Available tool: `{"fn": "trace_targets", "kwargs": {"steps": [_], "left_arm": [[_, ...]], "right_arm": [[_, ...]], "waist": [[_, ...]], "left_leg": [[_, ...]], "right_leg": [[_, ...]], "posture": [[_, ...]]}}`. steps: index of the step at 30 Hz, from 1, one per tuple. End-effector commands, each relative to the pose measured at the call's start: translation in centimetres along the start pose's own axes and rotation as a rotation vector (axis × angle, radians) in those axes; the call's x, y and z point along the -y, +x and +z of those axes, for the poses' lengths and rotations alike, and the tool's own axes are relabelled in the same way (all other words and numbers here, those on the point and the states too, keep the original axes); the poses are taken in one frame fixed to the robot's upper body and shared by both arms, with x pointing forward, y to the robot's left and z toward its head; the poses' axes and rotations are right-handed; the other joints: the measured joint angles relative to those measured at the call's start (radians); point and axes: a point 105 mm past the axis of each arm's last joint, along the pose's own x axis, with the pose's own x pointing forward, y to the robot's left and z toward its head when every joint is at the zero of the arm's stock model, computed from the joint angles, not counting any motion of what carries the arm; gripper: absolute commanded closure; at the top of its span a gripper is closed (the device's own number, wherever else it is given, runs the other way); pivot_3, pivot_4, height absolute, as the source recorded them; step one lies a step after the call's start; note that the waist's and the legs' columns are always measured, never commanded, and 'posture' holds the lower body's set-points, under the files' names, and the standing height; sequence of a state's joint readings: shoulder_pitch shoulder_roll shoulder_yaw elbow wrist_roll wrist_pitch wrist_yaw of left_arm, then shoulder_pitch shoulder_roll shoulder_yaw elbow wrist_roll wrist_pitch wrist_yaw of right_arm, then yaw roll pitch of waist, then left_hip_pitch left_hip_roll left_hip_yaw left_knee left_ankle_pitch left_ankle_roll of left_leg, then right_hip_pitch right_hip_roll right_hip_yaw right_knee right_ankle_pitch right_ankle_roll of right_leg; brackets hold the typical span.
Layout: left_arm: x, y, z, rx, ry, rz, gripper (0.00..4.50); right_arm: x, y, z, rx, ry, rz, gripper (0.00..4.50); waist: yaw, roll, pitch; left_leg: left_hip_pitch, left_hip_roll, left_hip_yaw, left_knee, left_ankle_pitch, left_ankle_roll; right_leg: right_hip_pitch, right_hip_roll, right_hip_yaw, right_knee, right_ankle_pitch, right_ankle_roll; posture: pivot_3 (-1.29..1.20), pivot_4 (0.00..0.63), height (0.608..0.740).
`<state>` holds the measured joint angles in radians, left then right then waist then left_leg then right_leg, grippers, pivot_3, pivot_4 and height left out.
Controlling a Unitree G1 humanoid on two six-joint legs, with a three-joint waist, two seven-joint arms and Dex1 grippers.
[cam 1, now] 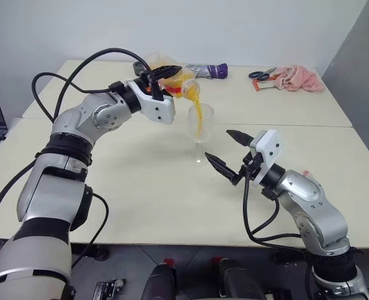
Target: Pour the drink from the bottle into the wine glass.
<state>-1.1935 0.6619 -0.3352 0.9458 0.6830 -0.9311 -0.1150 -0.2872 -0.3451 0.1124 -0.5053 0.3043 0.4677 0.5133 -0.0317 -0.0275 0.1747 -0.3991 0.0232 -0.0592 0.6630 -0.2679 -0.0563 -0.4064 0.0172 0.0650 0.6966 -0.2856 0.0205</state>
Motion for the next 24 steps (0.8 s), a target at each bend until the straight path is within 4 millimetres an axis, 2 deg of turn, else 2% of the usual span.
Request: {"fn": "trace_targets", "kwargs": {"steps": [1, 11, 24], "left_arm": [[-2.64, 0.26, 0.35, 0.026, 0.055, 0.071, 2.81], [-2.75, 0.39, 0.01, 0.01, 0.068, 0.079, 2.81], [-2.69, 0.57, -0.56, -0.02, 0.073, 0.088, 2.81]], "right_arm": [[-0.39, -0.09, 1.17, 0.042, -0.022, 0.005, 0.0], [0.34, -0.24, 1.14, 0.044, -0.06, -0.05, 0.0], [-0.43, -0.48, 1.21, 0.054, -0.039, -0.054, 0.0]], "waist": [[0.0, 0.0, 0.0], [0.0, 0.0, 0.0], [0.0, 0.0, 0.0]], "left_leg": [[0.0, 0.0, 0.0, 0.0, 0.0, 0.0], [0.0, 0.0, 0.0, 0.0, 0.0, 0.0], [0.0, 0.0, 0.0, 0.0, 0.0, 0.0]], "right_leg": [[0.0, 0.0, 0.0, 0.0, 0.0, 0.0], [0.0, 0.0, 0.0, 0.0, 0.0, 0.0], [0.0, 0.0, 0.0, 0.001, 0.0, 0.0]], "posture": [[0.0, 0.15, 0.74], [0.0, 0.15, 0.74], [0.0, 0.15, 0.74]]}}
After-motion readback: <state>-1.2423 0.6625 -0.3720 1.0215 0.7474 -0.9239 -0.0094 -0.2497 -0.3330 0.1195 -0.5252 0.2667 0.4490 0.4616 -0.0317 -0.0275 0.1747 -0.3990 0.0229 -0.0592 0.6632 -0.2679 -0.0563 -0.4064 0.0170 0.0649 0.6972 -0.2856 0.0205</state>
